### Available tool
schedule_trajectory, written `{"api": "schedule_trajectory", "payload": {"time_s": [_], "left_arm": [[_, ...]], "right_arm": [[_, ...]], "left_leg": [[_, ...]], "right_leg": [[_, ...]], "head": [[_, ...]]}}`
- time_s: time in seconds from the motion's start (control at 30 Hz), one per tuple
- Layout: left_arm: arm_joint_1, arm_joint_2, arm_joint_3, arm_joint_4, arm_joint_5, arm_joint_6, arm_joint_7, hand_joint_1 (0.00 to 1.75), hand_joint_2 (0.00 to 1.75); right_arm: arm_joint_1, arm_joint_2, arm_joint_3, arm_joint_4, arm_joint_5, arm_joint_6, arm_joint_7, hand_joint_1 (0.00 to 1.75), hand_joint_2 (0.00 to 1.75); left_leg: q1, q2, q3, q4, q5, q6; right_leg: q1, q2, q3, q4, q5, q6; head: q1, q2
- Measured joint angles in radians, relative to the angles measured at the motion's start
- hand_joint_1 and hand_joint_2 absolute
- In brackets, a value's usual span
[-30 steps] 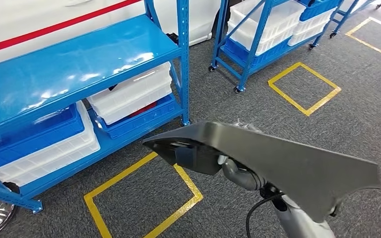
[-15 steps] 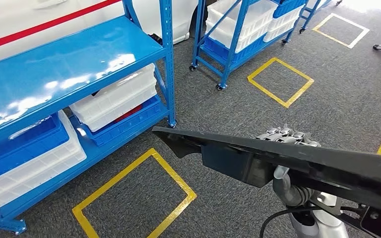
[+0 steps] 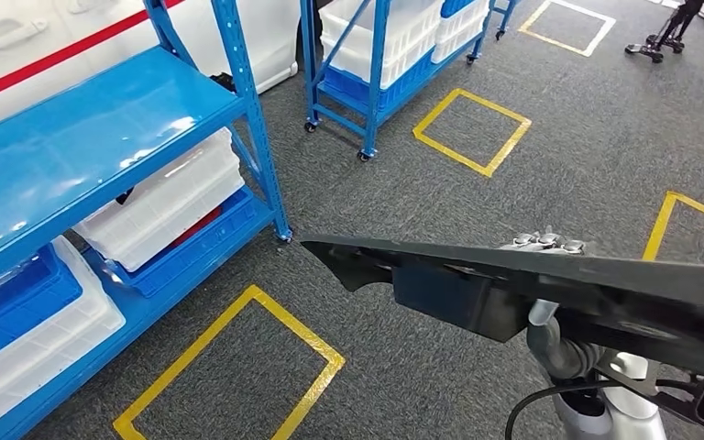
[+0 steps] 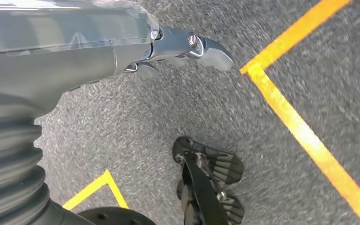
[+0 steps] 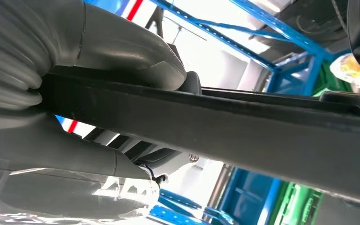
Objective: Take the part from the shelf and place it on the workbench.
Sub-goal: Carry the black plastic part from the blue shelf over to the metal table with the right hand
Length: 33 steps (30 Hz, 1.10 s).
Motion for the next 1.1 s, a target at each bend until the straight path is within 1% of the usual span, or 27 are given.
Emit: {"api": "schedule_trajectory", "payload": {"time_s": [0.03,0.07,0.1,0.13,0.2,0.27,0.3,0.33,0.4,0.47,0.5,0.53,0.57,0.6,0.63,0.7,0.73,0.77,0.83,0.87,0.9,0.93,0.97,1.0,1.03,1.07,1.1], "left_arm": [[0.001,0.0,0.0,0.0,0.0,-0.002,0.0,0.0,1.75],[0.002,-0.001,0.0,0.0,0.0,-0.005,0.0,0.0,1.75],[0.002,-0.001,0.0,0.0,-0.001,-0.009,0.0,0.0,1.75],[0.002,-0.001,0.0,0.0,-0.002,-0.015,0.0,0.0,1.75],[0.003,-0.002,0.0,0.0,-0.009,-0.027,0.0,0.0,1.75],[0.002,-0.002,0.0,0.0,-0.019,-0.032,0.001,0.0,1.75],[0.0,-0.003,0.0,0.0,-0.022,-0.031,0.002,0.0,1.75],[-0.002,-0.003,0.0,0.0,-0.023,-0.028,0.003,0.0,1.75],[-0.001,-0.004,0.001,0.0,-0.023,-0.018,0.006,0.0,1.75],[0.005,-0.004,0.002,0.0,-0.021,-0.009,0.009,0.0,1.75],[0.007,-0.004,0.004,0.0,-0.021,-0.006,0.01,0.0,1.75],[0.009,-0.004,0.005,0.0,-0.021,-0.005,0.011,0.0,1.75],[0.009,-0.004,0.006,0.0,-0.021,-0.004,0.012,0.0,1.75],[0.009,-0.004,0.008,0.0,-0.021,-0.004,0.013,0.0,1.75],[0.008,-0.004,0.008,0.0,-0.021,-0.003,0.013,0.0,1.75],[0.008,-0.005,0.008,0.0,-0.022,-0.003,0.014,0.0,1.75],[0.008,-0.005,0.008,0.0,-0.022,-0.003,0.015,0.0,1.75],[0.008,-0.005,0.008,0.0,-0.025,-0.004,0.015,0.0,1.75],[0.005,-0.006,0.008,0.0,-0.03,-0.007,0.015,0.0,1.75],[0.003,-0.005,0.008,0.0,-0.033,-0.009,0.015,0.0,1.75],[0.002,-0.004,0.009,0.0,-0.034,-0.01,0.015,0.0,1.75],[0.003,-0.003,0.009,0.0,-0.035,-0.013,0.015,0.0,1.75],[0.003,-0.003,0.009,0.0,-0.035,-0.014,0.015,0.0,1.75],[0.004,-0.003,0.01,0.0,-0.035,-0.016,0.016,0.0,1.75],[0.005,-0.003,0.011,0.0,-0.035,-0.017,0.016,0.0,1.75],[0.006,-0.002,0.012,0.0,-0.035,-0.017,0.017,0.0,1.75],[0.006,-0.002,0.013,0.0,-0.035,-0.017,0.017,0.0,1.75]], "right_arm": [[0.002,0.0,0.0,0.001,0.0,0.002,0.002,1.69,1.75],[0.003,0.0,0.0,0.001,0.0,0.003,0.002,1.69,1.75],[0.004,0.0,0.0,0.001,-0.001,0.004,0.003,1.69,1.75],[0.004,0.0,0.0,0.001,-0.001,0.004,0.006,1.69,1.75],[0.006,-0.001,0.001,0.001,-0.001,0.005,0.015,1.69,1.75],[0.017,-0.001,0.002,0.0,0.002,0.002,0.018,1.69,1.75],[0.029,-0.002,0.002,-0.002,0.007,0.0,0.015,1.69,1.75],[0.043,-0.002,0.004,-0.004,0.015,-0.002,0.009,1.69,1.75],[0.067,-0.002,0.008,-0.008,0.034,-0.006,-0.01,1.69,1.75],[0.083,-0.001,0.018,-0.01,0.051,-0.011,-0.031,1.69,1.75],[0.09,0.0,0.024,-0.01,0.058,-0.013,-0.038,1.69,1.75],[0.098,0.0,0.029,-0.01,0.063,-0.015,-0.04,1.69,1.75],[0.105,0.001,0.034,-0.01,0.066,-0.016,-0.041,1.69,1.75],[0.11,0.001,0.037,-0.009,0.067,-0.016,-0.041,1.69,1.75],[0.112,0.001,0.039,-0.01,0.067,-0.016,-0.041,1.69,1.75],[0.112,0.001,0.041,-0.01,0.067,-0.016,-0.041,1.69,1.75],[0.112,0.001,0.041,-0.011,0.066,-0.016,-0.041,1.69,1.75],[0.112,0.001,0.042,-0.013,0.065,-0.017,-0.041,1.69,1.75],[0.112,0.001,0.043,-0.018,0.062,-0.019,-0.041,1.69,1.75],[0.112,0.001,0.043,-0.022,0.06,-0.021,-0.042,1.69,1.75],[0.111,0.0,0.044,-0.026,0.059,-0.023,-0.042,1.69,1.75],[0.108,0.001,0.045,-0.028,0.057,-0.024,-0.043,1.69,1.75],[0.106,0.001,0.046,-0.03,0.056,-0.024,-0.043,1.69,1.75],[0.103,0.001,0.048,-0.03,0.054,-0.023,-0.043,1.69,1.75],[0.102,0.001,0.05,-0.029,0.052,-0.021,-0.043,1.69,1.75],[0.1,0.001,0.051,-0.029,0.046,-0.018,-0.043,1.69,1.75],[0.096,0.001,0.052,-0.028,0.039,-0.015,-0.043,1.69,1.75]], "left_leg": [[0.001,-0.002,-0.021,0.04,-0.008,-0.003],[0.003,-0.003,-0.026,0.044,0.005,-0.006],[0.006,-0.005,-0.011,0.006,0.037,-0.009],[0.011,-0.014,0.017,-0.06,0.079,-0.012],[0.018,-0.051,0.068,-0.176,0.125,-0.013],[0.017,-0.068,0.081,-0.207,0.124,-0.003],[0.015,-0.059,0.081,-0.208,0.126,0.006],[0.015,-0.05,0.082,-0.211,0.128,0.013],[0.017,-0.03,0.087,-0.218,0.131,0.025],[0.015,-0.009,0.09,-0.222,0.131,0.032],[0.013,0.002,0.09,-0.222,0.129,0.034],[0.011,0.013,0.091,-0.222,0.128,0.035],[0.009,0.023,0.092,-0.222,0.126,0.035],[0.008,0.033,0.094,-0.222,0.124,0.035],[0.006,0.042,0.098,-0.222,0.121,0.034],[0.003,0.059,0.106,-0.224,0.116,0.031],[0.003,0.066,0.109,-0.226,0.114,0.029],[0.002,0.074,0.111,-0.228,0.113,0.025],[0.002,0.087,0.117,-0.235,0.111,0.015],[0.003,0.081,0.119,-0.233,0.106,0.011],[0.003,0.063,0.115,-0.215,0.093,0.008],[0.004,0.039,0.096,-0.173,0.07,0.006],[0.005,0.016,0.068,-0.113,0.041,0.004],[0.006,0.002,0.031,-0.044,0.011,0.001],[0.006,-0.003,-0.001,0.013,-0.005,-0.002],[0.007,-0.004,-0.019,0.038,-0.003,-0.005],[0.009,-0.005,-0.019,0.027,0.019,-0.009]], "right_leg": [[-0.001,0.011,0.0,0.001,0.0,0.0],[-0.002,0.024,-0.001,0.004,-0.001,0.001],[-0.004,0.037,0.0,0.008,-0.003,0.004],[-0.007,0.049,-0.001,0.015,-0.007,0.009],[-0.01,0.072,-0.01,0.034,-0.015,0.022],[-0.011,0.089,-0.022,0.045,-0.017,0.034],[-0.012,0.097,-0.025,0.045,-0.015,0.039],[-0.013,0.096,-0.026,0.045,-0.015,0.044],[-0.012,0.059,-0.043,0.082,-0.039,0.053],[-0.012,0.011,-0.098,0.192,-0.094,0.061],[-0.015,0.002,-0.132,0.258,-0.12,0.064],[-0.016,-0.002,-0.158,0.305,-0.132,0.065],[-0.017,-0.003,-0.167,0.318,-0.127,0.064],[-0.017,-0.006,-0.155,0.293,-0.103,0.061],[-0.015,-0.012,-0.122,0.23,-0.067,0.055],[-0.001,-0.047,-0.051,0.093,-0.019,0.038],[0.006,-0.059,-0.03,0.052,-0.009,0.03],[0.012,-0.064,-0.025,0.037,-0.011,0.025],[0.012,-0.044,-0.022,0.025,-0.005,0.015],[0.009,-0.035,-0.015,0.014,0.0,0.012],[0.006,-0.027,-0.007,0.002,0.004,0.008],[0.001,-0.018,-0.001,-0.007,0.008,0.005],[0.001,-0.01,0.002,-0.01,0.008,0.002],[0.001,0.0,0.003,-0.009,0.008,-0.001],[0.0,0.011,0.002,-0.007,0.007,-0.002],[-0.001,0.022,0.001,-0.004,0.006,-0.001],[-0.003,0.035,0.001,0.0,0.004,0.001]], "head": [[0.0,0.0],[0.0,0.0],[0.0,0.0],[0.0,0.0],[0.0,0.0],[-0.001,0.0],[-0.001,0.0],[-0.001,0.0],[0.003,0.0],[0.008,0.0],[0.009,0.0],[0.009,0.0],[0.009,0.0],[0.009,0.0],[0.009,0.0],[0.009,0.0],[0.009,0.0],[0.009,0.0],[0.009,0.0],[0.009,0.0],[0.008,0.0],[0.007,0.0],[0.007,0.0],[0.007,0.0],[0.007,0.0],[0.008,0.0],[0.007,0.0]]}}
